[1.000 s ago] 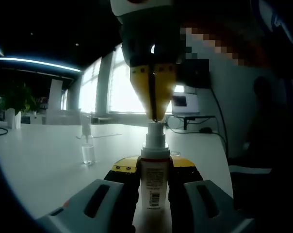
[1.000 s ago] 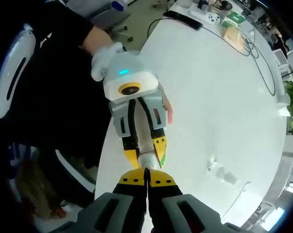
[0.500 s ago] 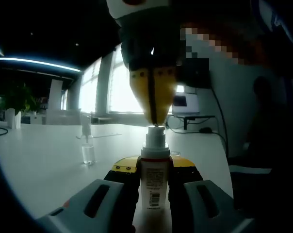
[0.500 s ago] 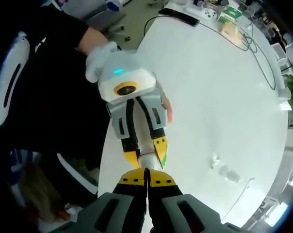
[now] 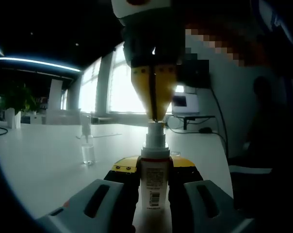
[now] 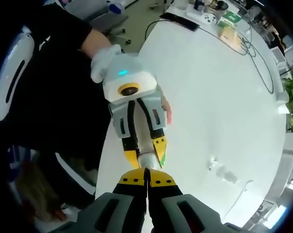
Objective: Clamp pump bottle remove cover press pump head put on cover
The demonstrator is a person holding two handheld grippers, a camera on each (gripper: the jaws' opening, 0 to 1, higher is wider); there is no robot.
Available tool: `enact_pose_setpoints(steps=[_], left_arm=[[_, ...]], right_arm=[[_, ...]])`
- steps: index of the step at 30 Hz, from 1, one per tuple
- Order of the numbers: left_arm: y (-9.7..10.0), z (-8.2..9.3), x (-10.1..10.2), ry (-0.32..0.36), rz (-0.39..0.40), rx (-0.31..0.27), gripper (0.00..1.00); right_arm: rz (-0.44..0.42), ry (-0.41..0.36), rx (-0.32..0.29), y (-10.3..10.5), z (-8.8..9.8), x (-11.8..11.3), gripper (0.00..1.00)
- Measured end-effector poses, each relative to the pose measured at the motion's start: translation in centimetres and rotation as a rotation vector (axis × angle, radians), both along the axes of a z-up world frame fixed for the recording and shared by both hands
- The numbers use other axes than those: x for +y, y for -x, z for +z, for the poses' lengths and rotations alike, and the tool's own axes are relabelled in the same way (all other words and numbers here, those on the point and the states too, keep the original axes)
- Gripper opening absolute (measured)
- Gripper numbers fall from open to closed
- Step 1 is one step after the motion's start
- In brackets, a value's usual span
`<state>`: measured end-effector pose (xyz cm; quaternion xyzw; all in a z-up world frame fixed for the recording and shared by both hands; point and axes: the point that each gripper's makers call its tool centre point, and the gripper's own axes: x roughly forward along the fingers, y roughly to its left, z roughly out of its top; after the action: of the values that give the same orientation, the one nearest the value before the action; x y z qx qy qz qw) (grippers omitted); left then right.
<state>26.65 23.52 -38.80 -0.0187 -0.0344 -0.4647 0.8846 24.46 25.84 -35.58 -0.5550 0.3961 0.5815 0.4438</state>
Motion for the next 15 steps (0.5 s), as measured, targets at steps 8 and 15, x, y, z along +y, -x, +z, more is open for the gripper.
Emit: enact_pose_setpoints(steps=[8, 15], left_arm=[[0.03, 0.0, -0.01, 0.0, 0.0, 0.0, 0.13], [0.05, 0.02, -0.01, 0.0, 0.0, 0.0, 0.13]], right_arm=[[0.013, 0.02, -0.008, 0.0, 0.0, 0.08, 0.0], [0.008, 0.019, -0.003, 0.0, 0.01, 0.09, 0.0]])
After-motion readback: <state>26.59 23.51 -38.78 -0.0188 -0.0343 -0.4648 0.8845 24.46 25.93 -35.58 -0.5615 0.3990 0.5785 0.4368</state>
